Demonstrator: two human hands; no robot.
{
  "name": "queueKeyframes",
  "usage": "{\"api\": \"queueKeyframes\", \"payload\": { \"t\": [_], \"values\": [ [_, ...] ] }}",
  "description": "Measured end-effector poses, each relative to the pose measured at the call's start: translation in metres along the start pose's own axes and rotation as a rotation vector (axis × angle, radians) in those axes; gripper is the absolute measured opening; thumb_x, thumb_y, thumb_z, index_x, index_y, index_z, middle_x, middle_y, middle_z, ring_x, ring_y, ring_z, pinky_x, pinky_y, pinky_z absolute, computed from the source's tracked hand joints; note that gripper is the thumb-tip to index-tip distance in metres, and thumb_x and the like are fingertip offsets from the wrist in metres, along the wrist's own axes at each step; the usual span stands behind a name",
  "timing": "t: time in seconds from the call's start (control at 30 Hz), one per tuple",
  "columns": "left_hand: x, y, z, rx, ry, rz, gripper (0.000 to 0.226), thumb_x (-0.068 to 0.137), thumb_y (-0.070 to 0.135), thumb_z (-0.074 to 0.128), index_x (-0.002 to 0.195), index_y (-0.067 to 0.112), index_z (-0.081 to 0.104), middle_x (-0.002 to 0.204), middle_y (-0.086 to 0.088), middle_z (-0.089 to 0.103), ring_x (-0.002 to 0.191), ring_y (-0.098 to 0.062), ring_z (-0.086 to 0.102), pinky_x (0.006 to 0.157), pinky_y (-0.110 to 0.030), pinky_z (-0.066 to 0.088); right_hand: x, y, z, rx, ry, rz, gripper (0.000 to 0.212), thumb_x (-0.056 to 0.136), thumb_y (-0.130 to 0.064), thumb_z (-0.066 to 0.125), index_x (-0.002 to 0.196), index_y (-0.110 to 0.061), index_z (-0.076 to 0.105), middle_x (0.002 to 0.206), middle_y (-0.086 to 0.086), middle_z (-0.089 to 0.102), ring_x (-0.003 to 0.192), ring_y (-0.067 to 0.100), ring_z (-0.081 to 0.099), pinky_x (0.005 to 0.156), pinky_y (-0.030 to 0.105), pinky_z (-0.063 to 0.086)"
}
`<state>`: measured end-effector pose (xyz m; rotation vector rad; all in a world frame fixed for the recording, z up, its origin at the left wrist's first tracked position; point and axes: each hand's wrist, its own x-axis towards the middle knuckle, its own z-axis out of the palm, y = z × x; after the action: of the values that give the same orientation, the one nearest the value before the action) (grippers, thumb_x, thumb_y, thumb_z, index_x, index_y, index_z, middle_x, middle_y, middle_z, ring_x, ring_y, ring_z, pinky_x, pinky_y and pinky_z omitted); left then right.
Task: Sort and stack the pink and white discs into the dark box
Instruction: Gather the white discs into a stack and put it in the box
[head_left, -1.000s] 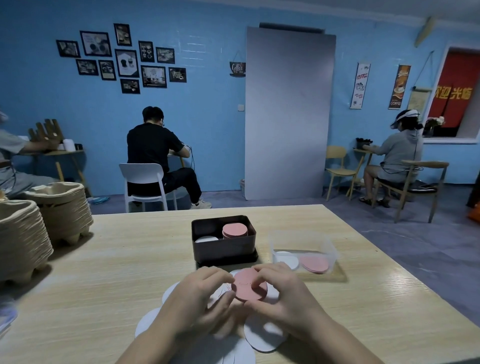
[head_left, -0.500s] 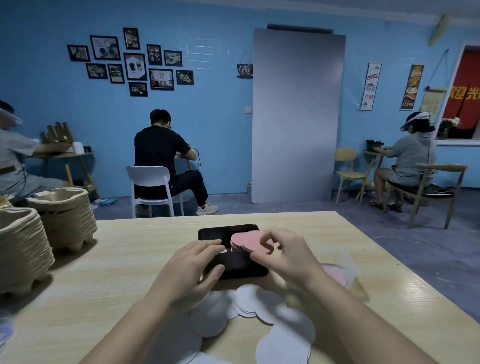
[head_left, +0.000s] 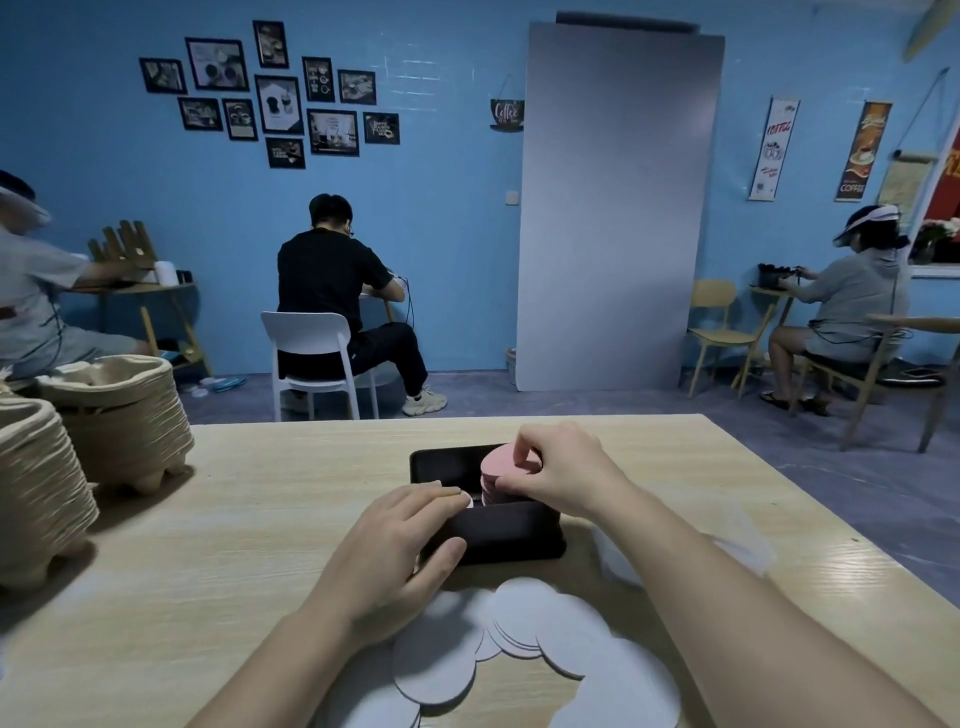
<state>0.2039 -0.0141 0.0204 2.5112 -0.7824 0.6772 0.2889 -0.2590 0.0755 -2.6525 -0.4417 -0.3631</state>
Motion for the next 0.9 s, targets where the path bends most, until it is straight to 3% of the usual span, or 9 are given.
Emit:
{"api": "queueKeyframes", "payload": {
  "t": [0.13, 0.33, 0.47, 0.63, 0.7, 0.8, 0.9],
  "values": [
    [0.000, 0.000, 0.001, -0.012, 0.002, 0.013, 0.044, 0.100, 0.048, 0.045, 0.139, 0.030, 0.056, 0.140, 0.019, 0.055, 0.135, -0.006, 0.045, 0.110, -0.030, 0.037, 0.003, -0.002, 0.001, -0.047, -0.028, 0.045, 0.038, 0.067, -0.067, 0.072, 0.069, -0.033, 0.054, 0.083, -0.009, 0.059, 0.092, 0.020, 0.053, 0.077, 0.033, 0.045],
    [-0.002, 0.000, 0.000, -0.008, 0.006, 0.005, 0.043, 0.100, 0.049, 0.048, 0.138, 0.031, 0.056, 0.139, 0.020, 0.054, 0.135, -0.004, 0.043, 0.110, -0.029, 0.037, 0.005, -0.008, 0.001, -0.083, -0.065, 0.071, 0.040, 0.062, -0.063, 0.083, 0.072, -0.033, 0.059, 0.085, -0.008, 0.059, 0.094, 0.019, 0.054, 0.074, 0.033, 0.049],
    [0.000, 0.002, -0.003, -0.008, -0.010, -0.005, 0.046, 0.099, 0.052, 0.044, 0.138, 0.032, 0.056, 0.141, 0.021, 0.053, 0.138, -0.003, 0.041, 0.113, -0.031, 0.036, 0.001, -0.013, -0.006, -0.147, -0.050, 0.012, 0.042, 0.066, -0.069, 0.077, 0.080, -0.030, 0.067, 0.084, -0.011, 0.059, 0.095, 0.017, 0.053, 0.081, 0.036, 0.050],
    [0.003, 0.006, -0.014, -0.033, 0.034, -0.024, 0.045, 0.099, 0.054, 0.042, 0.135, 0.033, 0.059, 0.141, 0.023, 0.052, 0.138, 0.001, 0.038, 0.112, -0.028, 0.034, -0.015, -0.014, -0.013, 0.053, 0.089, -0.034, 0.028, 0.074, -0.062, 0.061, 0.077, -0.035, 0.063, 0.085, -0.014, 0.064, 0.090, 0.014, 0.057, 0.082, 0.039, 0.051],
    [0.001, 0.009, -0.021, -0.051, 0.076, -0.028, 0.039, 0.099, 0.050, 0.045, 0.127, 0.031, 0.063, 0.135, 0.023, 0.056, 0.132, 0.002, 0.043, 0.108, -0.028, 0.038, -0.028, -0.017, -0.017, 0.103, 0.144, -0.091, 0.020, 0.079, -0.051, 0.064, 0.078, -0.031, 0.064, 0.083, -0.014, 0.064, 0.085, 0.012, 0.055, 0.082, 0.039, 0.051],
    [-0.007, 0.013, -0.033, -0.019, 0.111, -0.019, 0.031, 0.099, 0.045, 0.048, 0.118, 0.028, 0.065, 0.125, 0.019, 0.061, 0.122, -0.003, 0.053, 0.102, -0.032, 0.046, -0.056, -0.021, -0.021, 0.148, 0.196, -0.194, 0.028, 0.081, -0.051, 0.058, 0.082, -0.024, 0.066, 0.079, -0.014, 0.061, 0.081, 0.012, 0.056, 0.076, 0.035, 0.050],
    [-0.023, 0.016, -0.042, 0.008, 0.107, -0.011, 0.027, 0.098, 0.043, 0.050, 0.115, 0.027, 0.065, 0.119, 0.018, 0.062, 0.115, -0.004, 0.056, 0.097, -0.031, 0.048, -0.082, -0.025, -0.015, 0.173, 0.230, -0.266, 0.014, 0.083, -0.037, 0.069, 0.082, -0.024, 0.066, 0.077, -0.016, 0.057, 0.077, 0.011, 0.053, 0.073, 0.031, 0.047]
  ]
}}
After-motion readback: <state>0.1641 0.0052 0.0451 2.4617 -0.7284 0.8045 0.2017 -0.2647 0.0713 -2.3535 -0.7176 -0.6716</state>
